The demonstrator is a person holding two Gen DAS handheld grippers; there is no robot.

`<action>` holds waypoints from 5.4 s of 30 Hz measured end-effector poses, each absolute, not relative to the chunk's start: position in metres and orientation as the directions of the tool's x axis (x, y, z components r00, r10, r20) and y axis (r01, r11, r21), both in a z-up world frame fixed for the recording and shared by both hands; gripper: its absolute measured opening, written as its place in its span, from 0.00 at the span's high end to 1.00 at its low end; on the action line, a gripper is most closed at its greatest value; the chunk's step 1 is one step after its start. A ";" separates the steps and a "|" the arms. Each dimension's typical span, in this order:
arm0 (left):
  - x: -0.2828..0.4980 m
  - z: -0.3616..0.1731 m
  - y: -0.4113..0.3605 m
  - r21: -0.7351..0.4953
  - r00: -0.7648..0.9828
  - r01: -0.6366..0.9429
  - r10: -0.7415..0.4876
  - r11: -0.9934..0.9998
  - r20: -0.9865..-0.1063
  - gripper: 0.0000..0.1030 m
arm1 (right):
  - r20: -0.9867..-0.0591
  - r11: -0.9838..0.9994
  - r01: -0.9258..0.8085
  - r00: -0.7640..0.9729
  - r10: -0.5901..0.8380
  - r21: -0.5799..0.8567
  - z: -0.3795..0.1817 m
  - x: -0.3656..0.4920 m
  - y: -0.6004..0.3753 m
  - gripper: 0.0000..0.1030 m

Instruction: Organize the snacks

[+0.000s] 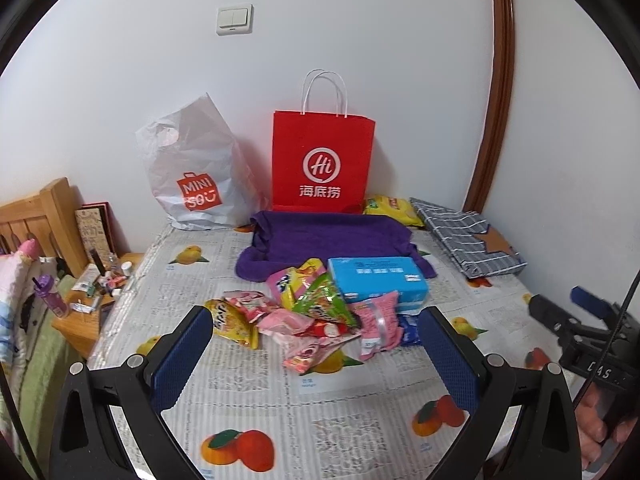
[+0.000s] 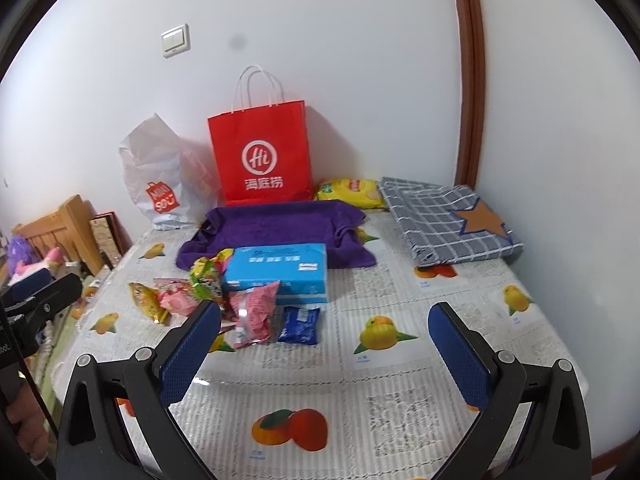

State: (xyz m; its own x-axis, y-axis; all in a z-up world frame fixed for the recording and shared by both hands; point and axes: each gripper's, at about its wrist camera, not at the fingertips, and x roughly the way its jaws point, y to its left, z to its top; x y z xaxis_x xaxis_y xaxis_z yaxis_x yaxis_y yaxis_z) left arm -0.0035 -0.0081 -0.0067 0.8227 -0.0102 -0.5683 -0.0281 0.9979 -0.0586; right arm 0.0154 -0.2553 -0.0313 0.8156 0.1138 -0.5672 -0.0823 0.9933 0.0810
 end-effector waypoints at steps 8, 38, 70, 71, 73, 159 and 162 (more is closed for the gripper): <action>0.012 -0.015 -0.006 -0.041 0.783 -0.047 0.011 0.998 -0.622 0.00 | -0.566 0.999 -0.048 0.824 0.035 -0.007 -0.036 0.024 -0.246 0.01; 0.108 -0.101 0.057 -0.088 0.666 -0.075 -0.016 0.993 -0.746 0.01 | -0.783 0.978 -0.151 0.587 0.208 0.147 -0.173 0.153 -0.215 0.28; 0.154 -0.158 0.118 -0.136 0.552 -0.251 0.026 0.958 -0.834 0.14 | -0.812 0.988 -0.148 0.571 0.118 0.040 -0.204 0.177 -0.228 0.55; 0.155 -0.160 0.120 -0.149 0.551 -0.256 0.018 0.955 -0.834 0.17 | -0.812 0.988 -0.149 0.571 0.124 0.046 -0.204 0.177 -0.229 0.54; 0.156 -0.163 0.125 -0.165 0.549 -0.269 0.011 0.949 -0.836 0.34 | -0.811 0.987 -0.150 0.570 0.133 0.057 -0.204 0.177 -0.230 0.54; 0.142 -0.051 0.011 -0.215 0.633 0.129 -0.248 0.968 -0.733 0.53 | -0.675 0.985 -0.170 0.726 0.131 0.007 -0.078 0.174 -0.226 0.56; 0.161 -0.038 0.002 -0.199 0.649 0.141 -0.242 0.970 -0.721 0.53 | -0.654 0.983 -0.182 0.744 0.137 -0.002 -0.062 0.195 -0.220 0.56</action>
